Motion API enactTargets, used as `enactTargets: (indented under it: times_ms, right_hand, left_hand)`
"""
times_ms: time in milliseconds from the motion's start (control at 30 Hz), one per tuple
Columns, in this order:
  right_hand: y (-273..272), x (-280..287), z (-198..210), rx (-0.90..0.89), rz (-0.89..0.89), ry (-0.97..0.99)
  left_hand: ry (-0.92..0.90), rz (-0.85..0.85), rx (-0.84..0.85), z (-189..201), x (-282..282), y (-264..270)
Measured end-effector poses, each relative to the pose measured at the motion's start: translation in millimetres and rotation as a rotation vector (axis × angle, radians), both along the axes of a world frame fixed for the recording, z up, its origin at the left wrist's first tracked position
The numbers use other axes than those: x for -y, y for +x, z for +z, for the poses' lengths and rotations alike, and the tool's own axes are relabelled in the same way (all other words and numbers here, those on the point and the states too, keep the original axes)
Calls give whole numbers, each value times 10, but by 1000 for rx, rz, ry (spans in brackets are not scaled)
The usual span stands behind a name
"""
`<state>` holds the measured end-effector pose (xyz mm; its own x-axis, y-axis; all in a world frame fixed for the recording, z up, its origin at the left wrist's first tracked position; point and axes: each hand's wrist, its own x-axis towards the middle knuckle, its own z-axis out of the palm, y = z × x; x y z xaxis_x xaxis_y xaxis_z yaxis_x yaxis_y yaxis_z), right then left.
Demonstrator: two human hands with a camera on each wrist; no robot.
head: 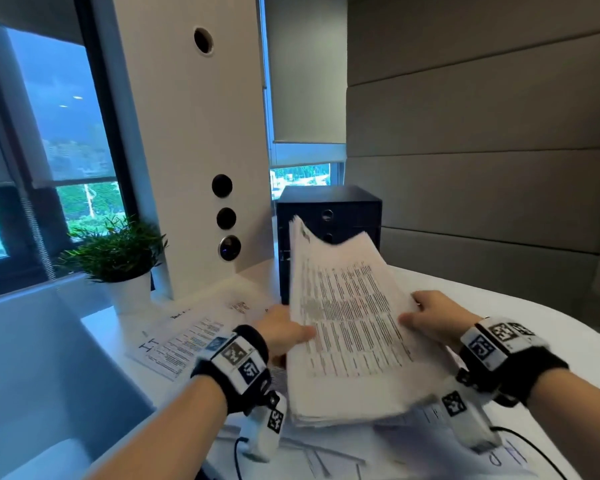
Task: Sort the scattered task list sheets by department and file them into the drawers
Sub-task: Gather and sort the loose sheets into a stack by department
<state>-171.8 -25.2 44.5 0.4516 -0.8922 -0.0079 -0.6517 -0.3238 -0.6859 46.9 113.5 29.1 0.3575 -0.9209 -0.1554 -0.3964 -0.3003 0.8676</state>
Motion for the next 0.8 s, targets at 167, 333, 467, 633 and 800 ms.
enactTargets:
  times_ms: [167,333,467,633,800]
  right_hand:
    - [-398,71,-287,-385,-46,27]
    - [-664,105,-435,-470,-42,84]
    - [-732,186,-491,-453,14,108]
    - [-698,223,-507,-403,21,156]
    - [-731,273,-566,-368,-27,198]
  left_hand:
    - [208,-190,294,-199,319,-412]
    - [346,-136,407,-294,510,-551]
    - [349,-109,393,-336,587,-535]
    - [308,0,215,-499,632,-517]
    - [269,-85,205,-519,651,-516]
